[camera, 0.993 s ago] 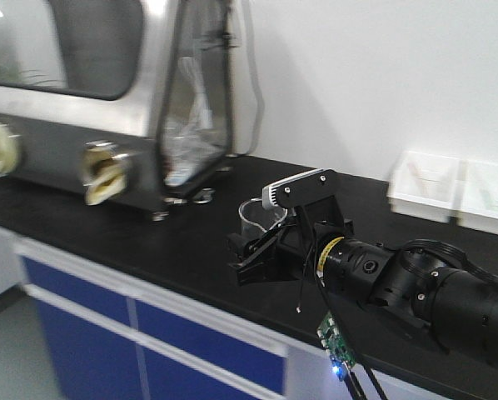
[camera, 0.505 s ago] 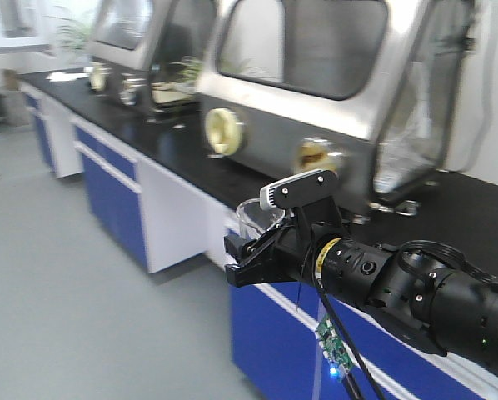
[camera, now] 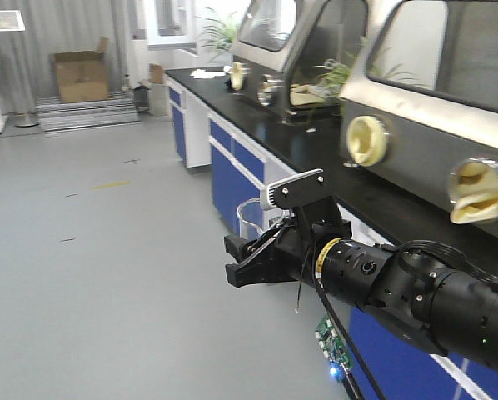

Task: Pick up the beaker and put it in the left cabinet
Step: 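Hold the beaker in the right gripper while the base turns away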

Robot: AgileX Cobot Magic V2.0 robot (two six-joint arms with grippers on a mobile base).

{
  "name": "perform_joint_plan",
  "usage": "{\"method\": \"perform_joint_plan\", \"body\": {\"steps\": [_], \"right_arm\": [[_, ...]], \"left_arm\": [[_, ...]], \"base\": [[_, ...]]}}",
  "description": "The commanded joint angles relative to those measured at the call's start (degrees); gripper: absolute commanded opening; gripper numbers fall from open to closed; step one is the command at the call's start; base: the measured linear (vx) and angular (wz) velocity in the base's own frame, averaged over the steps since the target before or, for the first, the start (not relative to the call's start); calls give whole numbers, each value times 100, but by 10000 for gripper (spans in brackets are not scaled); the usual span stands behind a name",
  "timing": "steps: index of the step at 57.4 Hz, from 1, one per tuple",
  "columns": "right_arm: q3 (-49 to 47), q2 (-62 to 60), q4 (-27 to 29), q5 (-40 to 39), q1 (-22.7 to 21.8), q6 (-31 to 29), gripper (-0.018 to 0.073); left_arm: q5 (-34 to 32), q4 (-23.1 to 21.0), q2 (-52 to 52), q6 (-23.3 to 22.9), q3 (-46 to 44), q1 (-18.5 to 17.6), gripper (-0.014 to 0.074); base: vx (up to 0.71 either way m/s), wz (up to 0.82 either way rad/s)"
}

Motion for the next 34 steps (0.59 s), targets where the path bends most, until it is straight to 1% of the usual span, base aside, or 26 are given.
{"method": "perform_joint_plan", "body": {"steps": [1,19,34], "right_arm": [[-202,-277,7,-396,-18,-25,208],[-202,-277,7,-396,-18,-25,208],[-202,-277,7,-396,-18,-25,208]], "left_arm": [[-482,-27,-61,-14,-151,-32,-6],[-482,-27,-61,-14,-151,-32,-6],[-482,-27,-61,-14,-151,-32,-6]], "base": [[9,38],[9,37],[13,47]]}}
